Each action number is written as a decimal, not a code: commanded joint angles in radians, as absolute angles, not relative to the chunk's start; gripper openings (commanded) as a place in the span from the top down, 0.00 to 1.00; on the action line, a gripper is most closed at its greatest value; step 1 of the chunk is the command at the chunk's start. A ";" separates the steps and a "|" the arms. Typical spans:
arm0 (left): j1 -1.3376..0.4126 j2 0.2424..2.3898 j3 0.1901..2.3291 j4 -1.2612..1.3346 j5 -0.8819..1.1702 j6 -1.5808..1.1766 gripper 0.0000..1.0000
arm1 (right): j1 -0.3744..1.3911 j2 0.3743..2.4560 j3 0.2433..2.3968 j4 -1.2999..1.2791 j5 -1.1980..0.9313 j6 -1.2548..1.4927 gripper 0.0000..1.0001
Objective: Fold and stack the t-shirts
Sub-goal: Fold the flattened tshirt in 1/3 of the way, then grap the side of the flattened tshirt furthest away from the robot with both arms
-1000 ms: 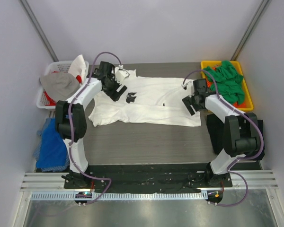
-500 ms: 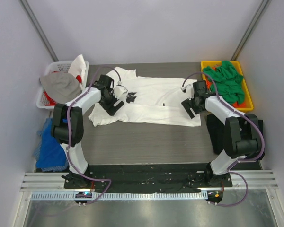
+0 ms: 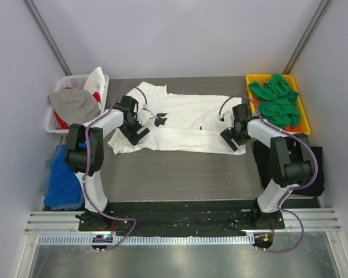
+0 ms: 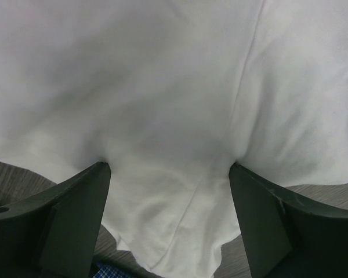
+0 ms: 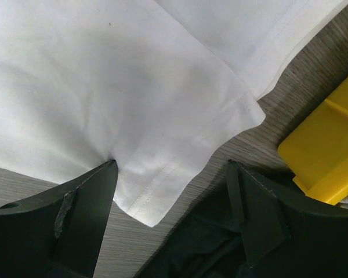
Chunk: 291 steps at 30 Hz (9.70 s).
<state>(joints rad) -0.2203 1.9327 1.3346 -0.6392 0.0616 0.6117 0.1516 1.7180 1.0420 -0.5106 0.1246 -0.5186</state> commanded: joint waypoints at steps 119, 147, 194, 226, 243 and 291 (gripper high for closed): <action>-0.275 2.305 2.089 -0.726 0.296 0.361 0.00 | 0.189 1.787 1.266 -0.365 0.204 -0.382 0.25; -0.256 2.378 2.241 -0.681 0.124 0.279 0.00 | 0.190 1.743 1.143 -0.353 0.152 -0.376 0.28; -0.293 2.477 2.266 -0.781 0.210 0.330 0.14 | 0.189 1.741 1.118 -0.357 0.127 -0.371 0.33; -0.296 2.534 2.309 -0.802 0.204 0.339 0.74 | 0.190 1.795 1.287 -0.249 0.273 -0.284 0.42; -0.298 2.517 2.284 -0.799 0.206 0.345 0.97 | 0.163 1.942 1.353 -0.287 0.198 -0.235 0.49; -0.311 2.321 2.217 -0.827 0.091 0.314 1.00 | 0.110 1.859 1.359 -0.367 0.150 -0.321 0.99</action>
